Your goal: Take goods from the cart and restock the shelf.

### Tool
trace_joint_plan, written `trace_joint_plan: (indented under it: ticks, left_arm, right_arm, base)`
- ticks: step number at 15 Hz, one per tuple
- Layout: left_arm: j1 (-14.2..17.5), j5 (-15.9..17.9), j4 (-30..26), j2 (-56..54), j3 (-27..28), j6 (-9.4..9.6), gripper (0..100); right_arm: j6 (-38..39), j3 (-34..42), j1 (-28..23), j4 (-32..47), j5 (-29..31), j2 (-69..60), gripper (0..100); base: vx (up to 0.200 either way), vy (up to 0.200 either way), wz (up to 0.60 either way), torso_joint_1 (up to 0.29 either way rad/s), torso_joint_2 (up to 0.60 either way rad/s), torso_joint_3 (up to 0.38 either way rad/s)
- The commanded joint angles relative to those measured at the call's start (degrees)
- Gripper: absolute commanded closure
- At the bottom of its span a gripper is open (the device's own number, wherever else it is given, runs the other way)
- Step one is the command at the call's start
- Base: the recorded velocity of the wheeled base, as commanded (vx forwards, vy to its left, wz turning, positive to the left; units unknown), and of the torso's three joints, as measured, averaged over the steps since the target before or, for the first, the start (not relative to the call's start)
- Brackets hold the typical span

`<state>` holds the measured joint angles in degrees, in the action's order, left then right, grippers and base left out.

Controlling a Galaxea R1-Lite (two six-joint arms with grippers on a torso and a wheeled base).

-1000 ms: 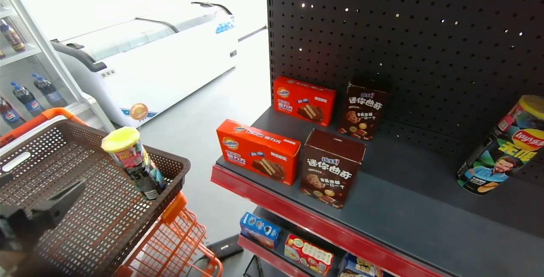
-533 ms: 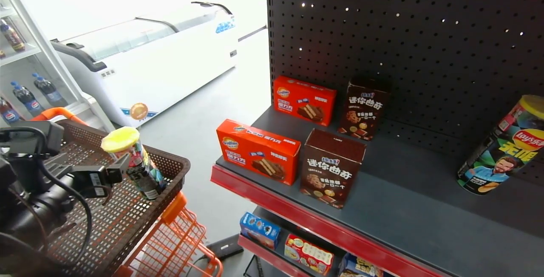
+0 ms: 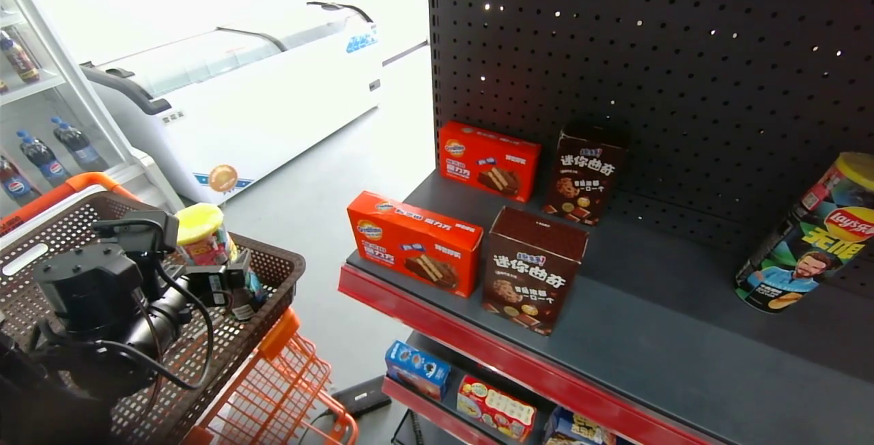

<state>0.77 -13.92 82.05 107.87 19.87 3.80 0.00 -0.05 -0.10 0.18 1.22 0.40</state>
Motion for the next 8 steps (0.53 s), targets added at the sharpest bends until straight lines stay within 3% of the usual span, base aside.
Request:
trace_joint_plan:
  ticks: [1, 5, 8]
  left_arm:
    - [0.9, -0.1, 0.1, 5.5, 3.4, -0.02, 0]
    - [3.6, -0.1, -0.1, 9.6, 8.1, -0.02, 0]
    - [3.8, -0.1, 0.1, 11.9, 9.6, -0.11, 0]
  right_arm:
    - [0.0, 0.0, 0.0, 0.0, 0.0, 0.0, 0]
    - [0.0, 0.0, 0.0, 0.0, 0.0, 0.0, 0]
    - [0.0, 0.0, 0.0, 0.0, 0.0, 0.0, 0]
  base:
    - [0.0, 0.0, 0.0, 0.0, 0.0, 0.0]
    - [0.0, 0.0, 0.0, 0.0, 0.0, 0.0]
    - [0.0, 0.0, 0.0, 0.0, 0.0, 0.0]
